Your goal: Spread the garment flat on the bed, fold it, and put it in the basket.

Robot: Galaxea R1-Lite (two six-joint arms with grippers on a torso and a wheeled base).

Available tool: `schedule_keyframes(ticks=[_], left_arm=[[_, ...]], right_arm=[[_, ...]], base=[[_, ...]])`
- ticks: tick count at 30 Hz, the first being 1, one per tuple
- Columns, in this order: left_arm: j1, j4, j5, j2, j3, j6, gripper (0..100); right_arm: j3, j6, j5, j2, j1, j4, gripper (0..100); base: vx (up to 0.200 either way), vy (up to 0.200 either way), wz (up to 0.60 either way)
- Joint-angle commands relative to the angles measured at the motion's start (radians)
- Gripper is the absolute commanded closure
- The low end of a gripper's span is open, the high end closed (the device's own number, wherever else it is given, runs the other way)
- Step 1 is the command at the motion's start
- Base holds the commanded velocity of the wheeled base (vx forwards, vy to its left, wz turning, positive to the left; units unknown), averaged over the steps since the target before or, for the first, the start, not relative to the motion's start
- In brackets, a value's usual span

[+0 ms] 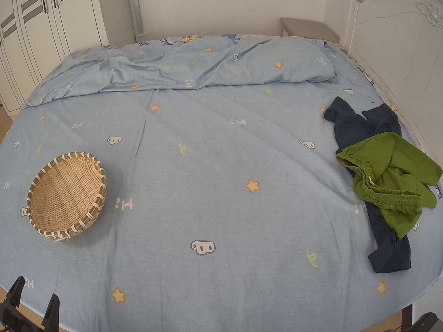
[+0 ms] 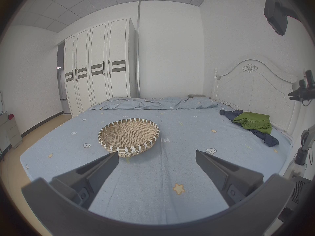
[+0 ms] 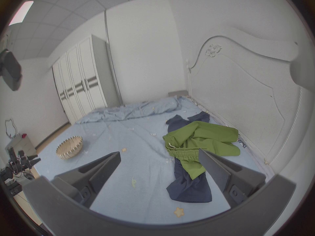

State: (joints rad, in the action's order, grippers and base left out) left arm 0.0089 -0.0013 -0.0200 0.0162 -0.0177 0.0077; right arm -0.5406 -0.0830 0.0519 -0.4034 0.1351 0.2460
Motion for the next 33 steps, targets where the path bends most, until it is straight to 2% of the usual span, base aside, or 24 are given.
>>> schedule_keyframes(ticks=[1,6,10,13,16,17,19,22,33], left_arm=[[0.000,0.000,0.000,-0.016,0.018,0.000,0],[0.000,0.000,0.000,-0.016,0.018,0.000,0],[0.000,0.000,0.000,-0.016,0.018,0.000,0],[0.000,0.000,0.000,-0.016,0.018,0.000,0],[0.000,0.000,0.000,-0.016,0.018,0.000,0],[0.000,0.000,0.000,-0.016,0.018,0.000,0],[0.000,0.000,0.000,-0.016,0.018,0.000,0],[0.000,0.000,0.000,-0.016,0.018,0.000,0],[0.000,0.000,0.000,-0.016,0.018,0.000,0]], right_arm=[[-0.269,0.158,0.055,-0.693,0.004,0.024,0],[-0.397,0.154,0.054,-0.982,0.003,0.030,0],[-0.424,0.146,0.059,-1.197,0.017,-0.063,0],[-0.413,0.140,0.077,-1.246,0.037,-0.149,0],[-0.401,0.121,0.169,-1.310,0.064,-0.209,0],[-0.401,0.121,0.169,-1.310,0.064,-0.209,0],[-0.406,0.121,0.235,-1.378,0.067,-0.283,0],[-0.415,0.121,0.252,-1.396,0.069,-0.324,0],[-0.447,0.106,0.289,-1.447,0.043,-0.341,0]], base=[[0.000,0.000,0.00],[0.000,0.000,0.00],[0.000,0.000,0.00],[0.000,0.000,0.00],[0.000,0.000,0.00],[0.000,0.000,0.00],[0.000,0.000,0.00],[0.000,0.000,0.00],[0.000,0.000,0.00]])
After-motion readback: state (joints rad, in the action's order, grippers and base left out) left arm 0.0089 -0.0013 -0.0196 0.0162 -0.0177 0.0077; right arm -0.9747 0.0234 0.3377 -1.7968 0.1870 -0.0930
